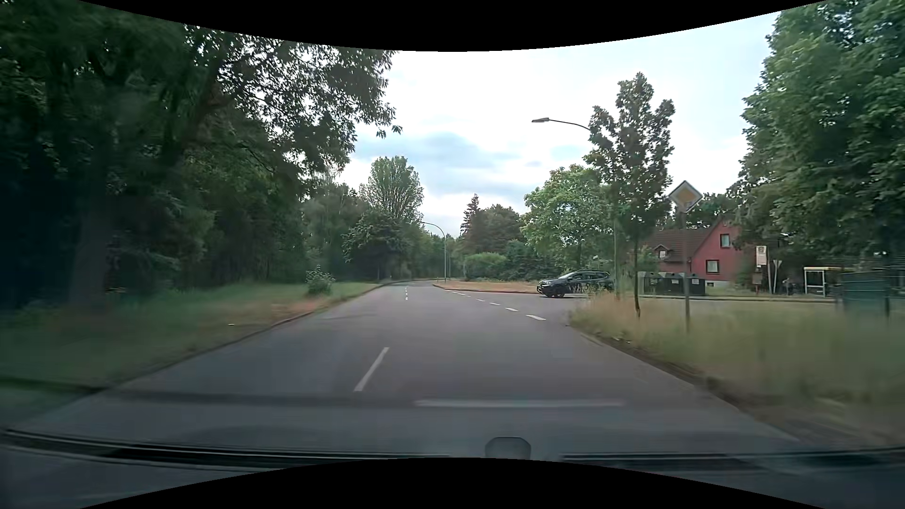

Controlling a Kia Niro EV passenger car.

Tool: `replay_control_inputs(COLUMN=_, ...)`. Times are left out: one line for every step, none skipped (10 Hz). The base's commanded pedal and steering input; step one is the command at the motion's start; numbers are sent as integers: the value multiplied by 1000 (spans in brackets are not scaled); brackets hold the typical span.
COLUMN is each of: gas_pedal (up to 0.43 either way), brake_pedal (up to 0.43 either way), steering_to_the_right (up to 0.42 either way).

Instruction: Follow the waypoints while adhering to traffic rules and regulations

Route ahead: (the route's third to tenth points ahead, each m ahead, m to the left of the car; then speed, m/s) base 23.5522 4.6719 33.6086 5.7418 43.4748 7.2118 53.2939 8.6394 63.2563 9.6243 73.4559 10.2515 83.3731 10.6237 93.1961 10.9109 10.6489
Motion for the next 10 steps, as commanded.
replay_control_inputs(gas_pedal=130, brake_pedal=0, steering_to_the_right=-30)
replay_control_inputs(gas_pedal=130, brake_pedal=0, steering_to_the_right=-35)
replay_control_inputs(gas_pedal=138, brake_pedal=0, steering_to_the_right=-37)
replay_control_inputs(gas_pedal=138, brake_pedal=0, steering_to_the_right=-38)
replay_control_inputs(gas_pedal=138, brake_pedal=0, steering_to_the_right=-37)
replay_control_inputs(gas_pedal=138, brake_pedal=0, steering_to_the_right=-37)
replay_control_inputs(gas_pedal=138, brake_pedal=0, steering_to_the_right=-37)
replay_control_inputs(gas_pedal=157, brake_pedal=0, steering_to_the_right=-38)
replay_control_inputs(gas_pedal=177, brake_pedal=0, steering_to_the_right=-37)
replay_control_inputs(gas_pedal=177, brake_pedal=0, steering_to_the_right=-36)
